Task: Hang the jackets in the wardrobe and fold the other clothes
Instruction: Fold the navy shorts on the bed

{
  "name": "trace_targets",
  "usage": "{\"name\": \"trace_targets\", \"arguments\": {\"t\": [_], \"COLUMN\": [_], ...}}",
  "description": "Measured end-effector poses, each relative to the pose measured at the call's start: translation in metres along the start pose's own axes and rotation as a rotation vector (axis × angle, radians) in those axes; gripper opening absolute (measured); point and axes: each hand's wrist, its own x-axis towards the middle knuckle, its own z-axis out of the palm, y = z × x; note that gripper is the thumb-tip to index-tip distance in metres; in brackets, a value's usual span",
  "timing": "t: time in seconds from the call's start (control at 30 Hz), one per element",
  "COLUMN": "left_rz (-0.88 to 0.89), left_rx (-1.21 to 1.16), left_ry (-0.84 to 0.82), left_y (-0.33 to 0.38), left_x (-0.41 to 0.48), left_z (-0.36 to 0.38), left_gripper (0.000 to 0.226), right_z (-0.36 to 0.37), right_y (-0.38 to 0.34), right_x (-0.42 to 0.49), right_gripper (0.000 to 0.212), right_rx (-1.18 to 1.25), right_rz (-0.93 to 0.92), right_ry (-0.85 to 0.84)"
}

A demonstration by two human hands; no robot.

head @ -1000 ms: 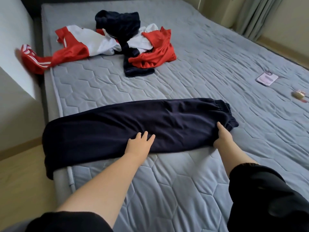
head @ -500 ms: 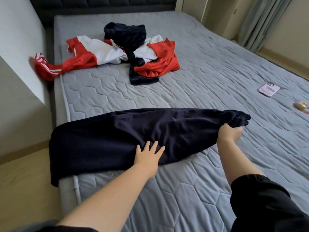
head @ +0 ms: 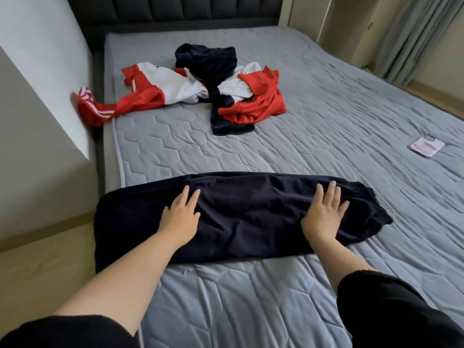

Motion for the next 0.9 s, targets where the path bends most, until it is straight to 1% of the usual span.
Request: {"name": "trace_targets", "arguments": {"t": [0.07, 0.13, 0.17, 0.2, 0.27, 0.33, 0.37, 0.43, 0.53, 0.57, 0.63, 0.7, 0.77, 0.83, 0.9], "left_rz": [-0.144, -0.264, -0.298, -0.31, -0.292, -0.283, -0.277, -0.26, -0.252, -0.276, -0.393, -0.448, -0.44, -0.439, -0.484], "left_rx": [-0.065, -0.122, -0.125, -0.111, -0.035, 0.056, 0.095, 0.159, 0.209, 0.198, 0.04, -0.092, -0.128, -0.088, -0.07], "left_ry": [0.044, 0.025, 0.011, -0.002, -0.028, -0.089, -0.145, -0.276, -0.414, -0.449, -0.484, -0.424, -0.263, -0.093, 0.045], "left_y": [-0.013, -0.029, -0.037, -0.045, -0.062, -0.079, -0.088, -0.105, -0.128, -0.136, -0.153, -0.169, -0.179, -0.185, -0.186], "left_x": [0.005, 0.014, 0.019, 0.025, 0.036, 0.046, 0.051, 0.058, 0.066, 0.067, 0.067, 0.069, 0.072, 0.078, 0.081], "left_z": [-0.006, -0.014, -0.018, -0.022, -0.03, -0.035, -0.037, -0.045, -0.063, -0.069, -0.076, -0.075, -0.072, -0.068, -0.061], "left_gripper": [0.068, 0.076, 0.073, 0.065, 0.046, 0.035, 0.033, 0.035, 0.033, 0.032, 0.029, 0.021, 0.008, 0.013, 0.014], "right_z": [-0.001, 0.0, 0.001, 0.003, 0.006, 0.01, 0.013, 0.018, 0.026, 0.028, 0.031, 0.031, 0.03, 0.029, 0.031], "right_y": [-0.036, -0.069, -0.084, -0.097, -0.119, -0.139, -0.146, -0.157, -0.159, -0.159, -0.16, -0.164, -0.169, -0.174, -0.177], "right_x": [0.002, 0.005, 0.007, 0.008, 0.013, 0.017, 0.019, 0.024, 0.03, 0.031, 0.032, 0.033, 0.035, 0.037, 0.037], "right_gripper": [0.069, 0.058, 0.053, 0.048, 0.042, 0.036, 0.032, 0.023, 0.021, 0.021, 0.021, 0.02, 0.017, 0.017, 0.017], "right_rx": [0.121, 0.219, 0.226, 0.227, 0.253, 0.266, 0.249, 0.187, 0.152, 0.154, 0.158, 0.19, 0.249, 0.297, 0.321], "right_rz": [-0.181, -0.335, -0.405, -0.463, -0.519, -0.528, -0.522, -0.485, -0.394, -0.37, -0.34, -0.308, -0.282, -0.268, -0.266], "right_ry": [-0.083, -0.142, -0.142, -0.127, -0.11, -0.151, -0.173, -0.202, -0.23, -0.237, -0.235, -0.205, -0.139, -0.063, -0.019]}}
